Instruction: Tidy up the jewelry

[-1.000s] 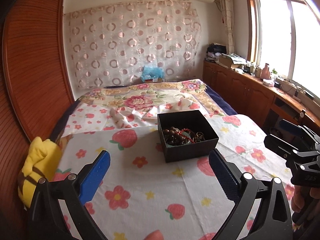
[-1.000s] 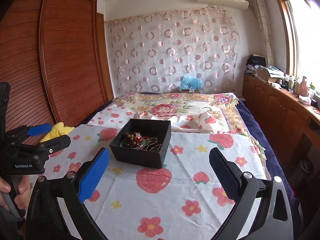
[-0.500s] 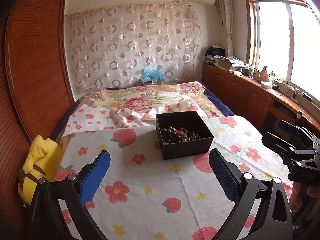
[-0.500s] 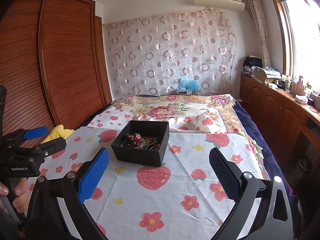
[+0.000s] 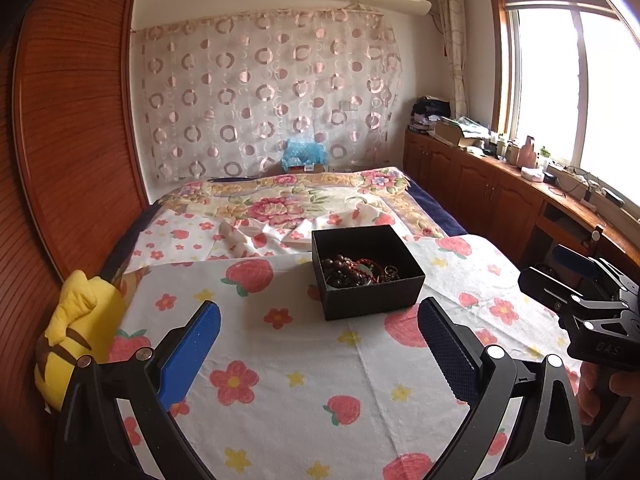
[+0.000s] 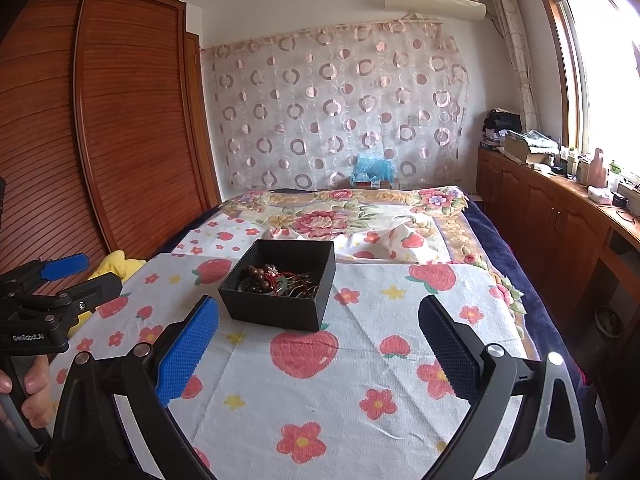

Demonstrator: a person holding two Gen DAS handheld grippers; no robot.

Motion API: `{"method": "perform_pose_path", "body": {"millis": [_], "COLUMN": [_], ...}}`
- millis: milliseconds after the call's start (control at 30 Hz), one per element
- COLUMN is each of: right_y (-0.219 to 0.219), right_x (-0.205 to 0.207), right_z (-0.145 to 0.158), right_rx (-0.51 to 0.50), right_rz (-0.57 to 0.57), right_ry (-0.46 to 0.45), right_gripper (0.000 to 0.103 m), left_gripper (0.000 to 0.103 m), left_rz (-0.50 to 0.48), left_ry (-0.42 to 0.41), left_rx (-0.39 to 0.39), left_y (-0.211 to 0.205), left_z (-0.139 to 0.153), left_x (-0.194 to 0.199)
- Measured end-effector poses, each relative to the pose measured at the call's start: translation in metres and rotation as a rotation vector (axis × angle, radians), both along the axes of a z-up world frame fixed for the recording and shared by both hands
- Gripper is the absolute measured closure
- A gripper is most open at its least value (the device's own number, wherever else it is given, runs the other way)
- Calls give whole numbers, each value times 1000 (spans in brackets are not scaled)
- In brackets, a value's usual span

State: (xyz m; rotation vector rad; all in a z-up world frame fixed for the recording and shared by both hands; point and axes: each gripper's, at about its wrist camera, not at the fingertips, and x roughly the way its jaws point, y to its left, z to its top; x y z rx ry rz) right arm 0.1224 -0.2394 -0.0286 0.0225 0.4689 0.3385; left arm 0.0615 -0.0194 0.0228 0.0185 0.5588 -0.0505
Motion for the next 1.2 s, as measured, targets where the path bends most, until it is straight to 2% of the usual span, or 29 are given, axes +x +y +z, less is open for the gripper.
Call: {"method": "perform_pose_path", "body": {"millis": [1200], "right_y": [-1], "right_x": [-1], "right_z": [0], "right_rx": [4], "right_rz": [-4], "right_ry": [4], "right_gripper": [2], "left_gripper": [8], "left_rz": [-2], "left_ry": [-8], "left_rx": [-2], "left_y": [-3], "left_z": [2], "left_x": [-4]}}
